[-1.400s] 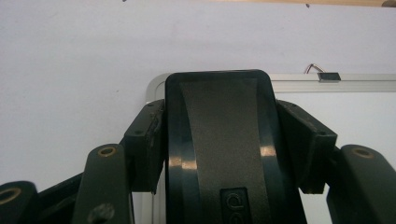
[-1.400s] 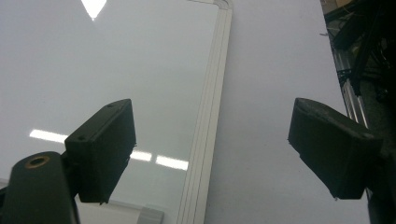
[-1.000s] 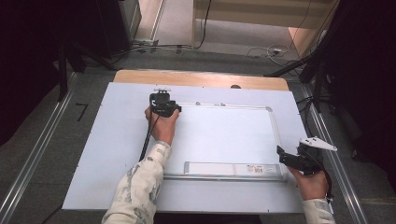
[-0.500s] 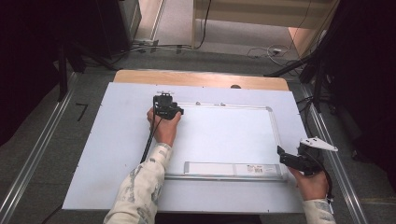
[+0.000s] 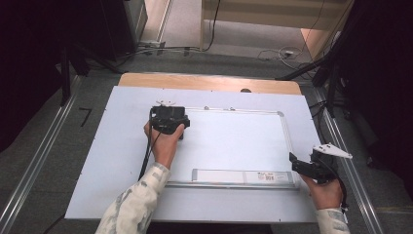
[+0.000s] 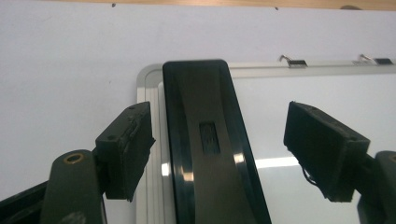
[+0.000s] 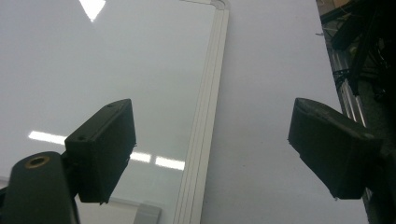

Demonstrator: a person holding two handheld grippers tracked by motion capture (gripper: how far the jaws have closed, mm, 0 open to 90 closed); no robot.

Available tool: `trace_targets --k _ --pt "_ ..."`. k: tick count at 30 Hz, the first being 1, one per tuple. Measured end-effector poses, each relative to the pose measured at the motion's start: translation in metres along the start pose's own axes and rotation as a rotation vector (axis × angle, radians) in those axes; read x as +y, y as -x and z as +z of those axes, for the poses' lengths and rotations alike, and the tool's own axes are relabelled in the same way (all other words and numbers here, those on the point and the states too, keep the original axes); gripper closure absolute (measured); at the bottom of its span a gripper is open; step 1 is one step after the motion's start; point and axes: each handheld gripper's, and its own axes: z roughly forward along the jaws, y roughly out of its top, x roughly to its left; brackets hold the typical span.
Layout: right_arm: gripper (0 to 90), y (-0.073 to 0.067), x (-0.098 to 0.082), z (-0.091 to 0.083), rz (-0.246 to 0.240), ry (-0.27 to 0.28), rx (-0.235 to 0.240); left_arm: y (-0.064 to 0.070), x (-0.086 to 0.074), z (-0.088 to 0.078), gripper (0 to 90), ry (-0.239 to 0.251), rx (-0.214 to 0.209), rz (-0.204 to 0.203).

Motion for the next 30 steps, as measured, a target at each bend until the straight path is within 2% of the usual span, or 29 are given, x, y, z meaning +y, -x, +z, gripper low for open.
trace_targets --k 1,5,11,15,21,27,30 --pt "13.6 0.0 0.0 0.0 0.0 0.0 0.0 -0.002 -0.003 -0.005 23.4 0.006 -0.003 -0.004" --pt "13.6 0.0 0.0 -0.001 -0.001 0.003 -0.002 -0.01 -0.015 -0.025 23.3 0.014 -0.002 0.028" --pt "13.6 0.001 0.0 -0.001 0.003 0.004 -0.005 -0.023 -0.033 -0.054 21.4 0.028 -0.008 0.036" --pt "13.6 0.002 0.0 -0.002 0.006 0.006 -0.005 -0.035 -0.049 -0.067 21.1 0.025 0.006 0.039" --pt "13.6 0.006 -0.001 -0.003 0.02 0.008 -0.008 -0.059 -0.07 -0.082 21.1 0.007 0.052 0.021" --pt "13.6 0.008 -0.002 -0.004 0.025 0.01 -0.01 -0.083 -0.083 -0.092 21.1 -0.014 0.097 0.006" --pt "13.6 0.009 -0.002 -0.005 0.032 0.009 -0.012 -0.094 -0.088 -0.097 21.1 -0.021 0.109 -0.018"
